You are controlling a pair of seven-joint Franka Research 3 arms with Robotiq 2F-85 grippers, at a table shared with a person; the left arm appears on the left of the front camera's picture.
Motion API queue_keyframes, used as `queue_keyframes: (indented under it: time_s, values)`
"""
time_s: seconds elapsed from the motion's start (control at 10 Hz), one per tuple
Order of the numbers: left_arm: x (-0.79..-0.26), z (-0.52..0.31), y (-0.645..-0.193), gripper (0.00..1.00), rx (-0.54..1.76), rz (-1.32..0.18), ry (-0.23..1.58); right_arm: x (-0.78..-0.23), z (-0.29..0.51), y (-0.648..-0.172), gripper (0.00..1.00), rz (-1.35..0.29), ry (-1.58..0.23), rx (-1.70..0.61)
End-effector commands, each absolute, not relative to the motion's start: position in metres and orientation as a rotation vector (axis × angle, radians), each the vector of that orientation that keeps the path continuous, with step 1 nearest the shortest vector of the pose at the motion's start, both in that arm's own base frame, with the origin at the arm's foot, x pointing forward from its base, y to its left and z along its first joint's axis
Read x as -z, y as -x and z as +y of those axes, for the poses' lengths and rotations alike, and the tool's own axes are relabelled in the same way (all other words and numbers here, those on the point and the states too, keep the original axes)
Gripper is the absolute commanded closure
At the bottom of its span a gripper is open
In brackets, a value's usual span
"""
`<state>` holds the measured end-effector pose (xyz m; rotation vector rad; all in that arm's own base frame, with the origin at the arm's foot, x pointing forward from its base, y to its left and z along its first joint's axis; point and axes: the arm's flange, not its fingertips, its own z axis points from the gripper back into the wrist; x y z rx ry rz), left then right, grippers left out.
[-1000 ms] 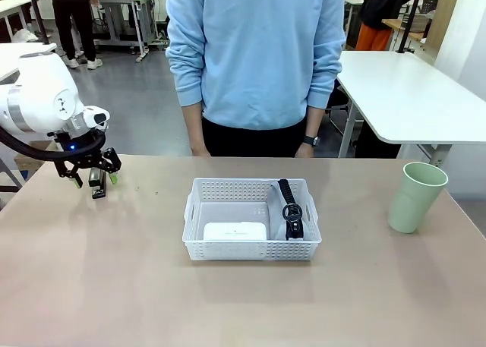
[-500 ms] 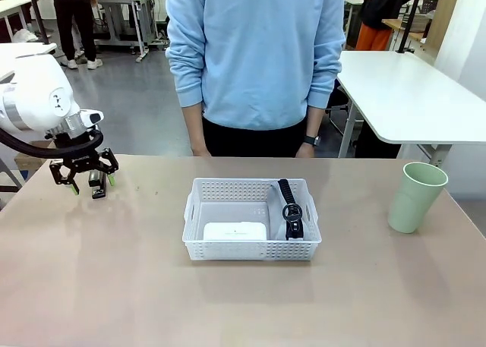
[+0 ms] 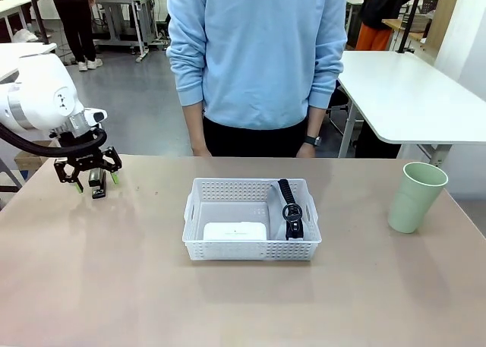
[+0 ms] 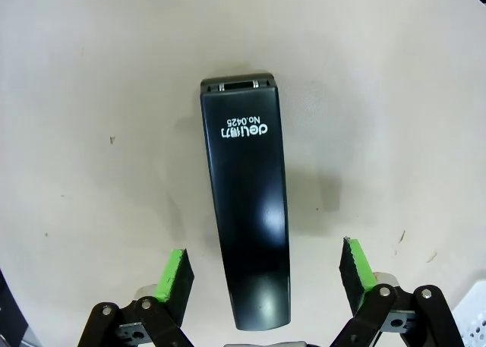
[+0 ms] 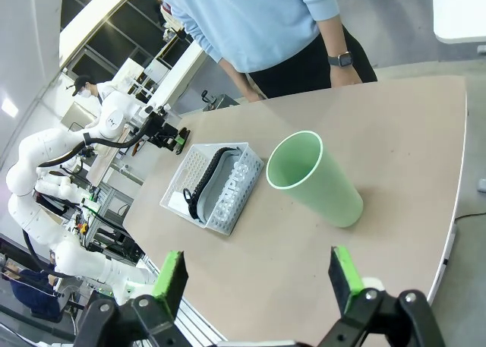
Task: Efficiently arrange items inside the basket to fit them all.
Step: Pick up the Stapler and place it inside the Organizing basket.
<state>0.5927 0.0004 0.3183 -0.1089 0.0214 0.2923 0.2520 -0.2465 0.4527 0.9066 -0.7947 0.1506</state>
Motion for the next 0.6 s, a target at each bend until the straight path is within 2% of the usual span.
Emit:
queue_keyframes:
  time_s: [0.0,0.4,0.5]
  values:
    - [-0.3158,-0.0022,-0.5977,0.00,-0.288,0.008,0.074,-0.4542,-0.2470,-0.2532,0.00,-0.826,-0.912,-0.169]
    - [-0.3113,-0.0029,-0.6035,0.00,-0.299,-0.017,0.020,-0.4542,-0.2470,-0.2532,0.00,-0.826,-0.912,-0.169]
    - [-0.3114,-0.0026,-0.6038,0.26,-0.303,-0.036,0.018,-0.4542,-0.2470,-0.2532,0.00,-0.826,-0.912,-0.169]
